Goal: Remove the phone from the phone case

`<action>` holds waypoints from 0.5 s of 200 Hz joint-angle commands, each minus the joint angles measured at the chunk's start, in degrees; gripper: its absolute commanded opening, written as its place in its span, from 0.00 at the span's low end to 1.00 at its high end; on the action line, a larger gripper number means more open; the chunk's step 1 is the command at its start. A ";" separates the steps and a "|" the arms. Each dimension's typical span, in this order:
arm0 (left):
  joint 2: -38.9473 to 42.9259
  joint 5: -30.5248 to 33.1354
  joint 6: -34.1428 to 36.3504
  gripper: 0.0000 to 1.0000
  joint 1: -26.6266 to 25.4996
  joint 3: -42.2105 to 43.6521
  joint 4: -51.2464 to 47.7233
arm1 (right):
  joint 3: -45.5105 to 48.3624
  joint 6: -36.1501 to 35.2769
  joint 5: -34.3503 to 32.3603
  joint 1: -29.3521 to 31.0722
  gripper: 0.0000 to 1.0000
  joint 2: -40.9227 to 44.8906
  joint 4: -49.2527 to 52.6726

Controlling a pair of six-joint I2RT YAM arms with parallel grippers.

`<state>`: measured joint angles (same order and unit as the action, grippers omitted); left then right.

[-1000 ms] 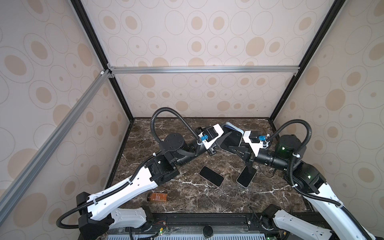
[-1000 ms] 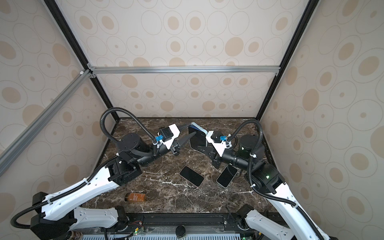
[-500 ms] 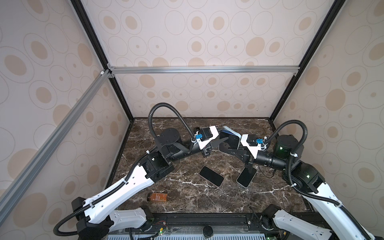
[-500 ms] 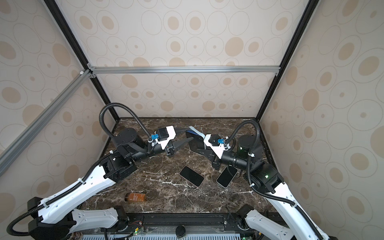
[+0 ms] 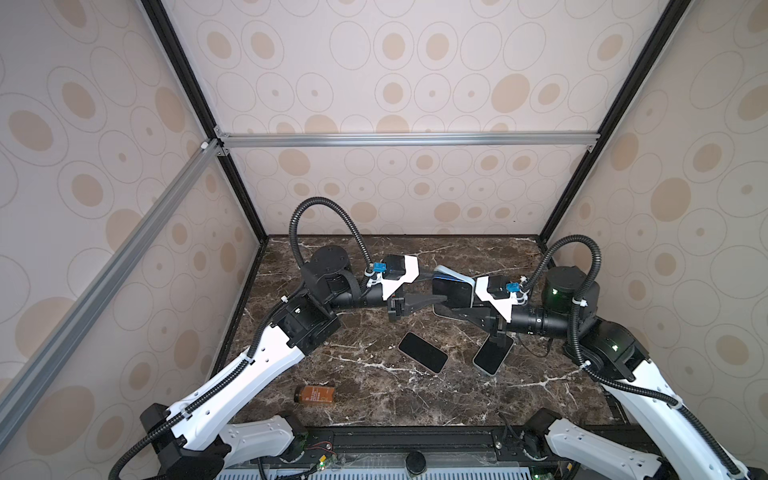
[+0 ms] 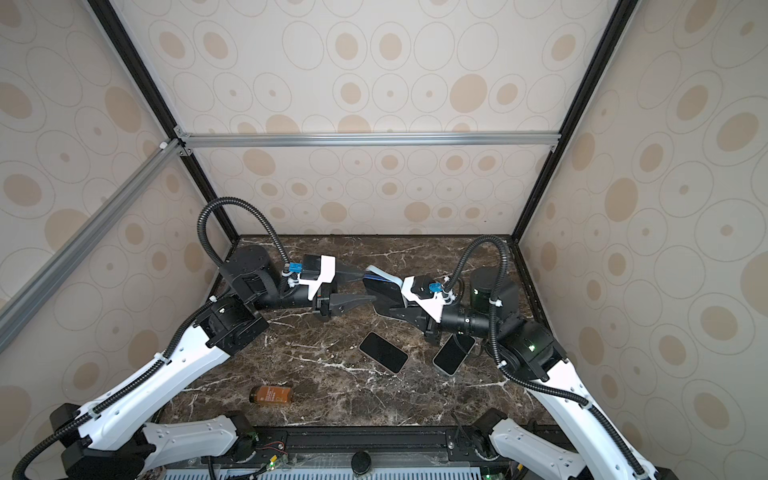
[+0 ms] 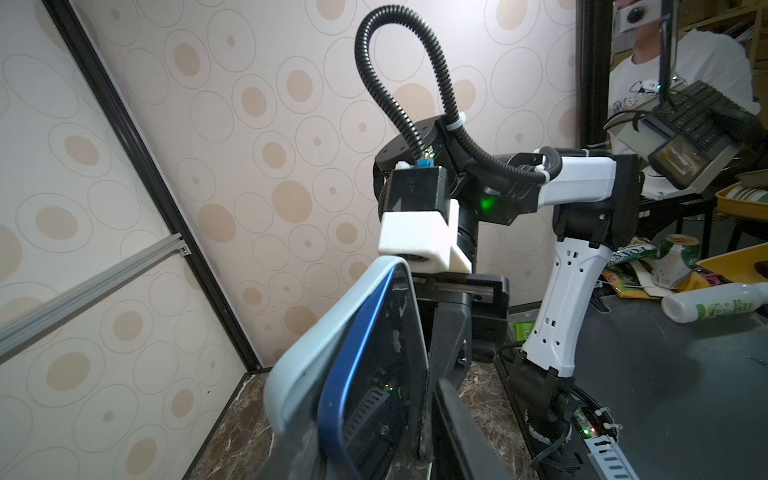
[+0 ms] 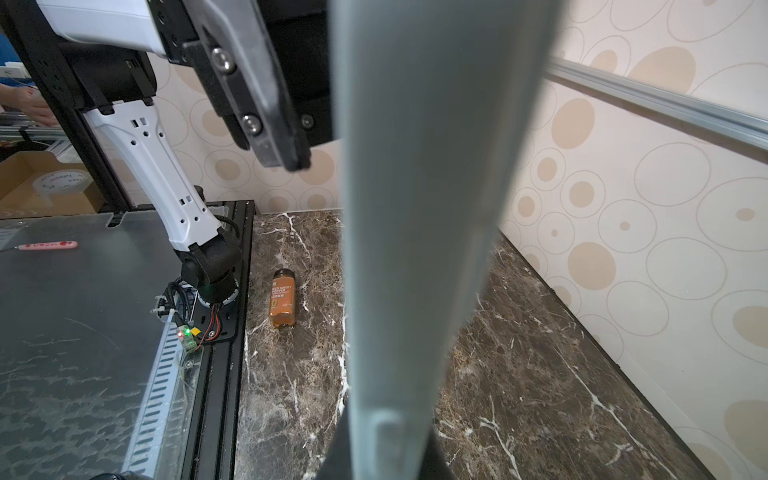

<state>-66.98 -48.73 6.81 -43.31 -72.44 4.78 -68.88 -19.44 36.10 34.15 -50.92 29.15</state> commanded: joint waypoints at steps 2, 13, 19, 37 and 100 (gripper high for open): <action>-1.79 -1.47 -5.25 0.41 1.30 3.30 0.59 | -3.63 -2.18 10.26 1.34 0.00 0.37 -9.67; -2.05 -2.72 -6.52 0.41 1.30 3.88 1.85 | -3.86 -1.35 11.53 1.27 0.00 -0.33 -10.91; -2.31 -3.38 -6.98 0.41 1.45 4.10 2.32 | -3.97 -1.09 12.08 1.26 0.00 -0.64 -11.39; -2.78 -4.99 -8.53 0.41 1.42 4.76 3.98 | -4.57 -0.64 13.19 1.27 0.00 -1.76 -12.31; -1.75 -4.96 -10.68 0.28 2.29 7.06 7.94 | -3.82 0.41 13.92 1.29 0.00 -2.72 -12.54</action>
<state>-67.20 -54.37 -2.55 -41.65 -67.11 13.69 -70.17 -18.48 41.32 34.11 -54.50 26.11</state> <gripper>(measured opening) 0.307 0.125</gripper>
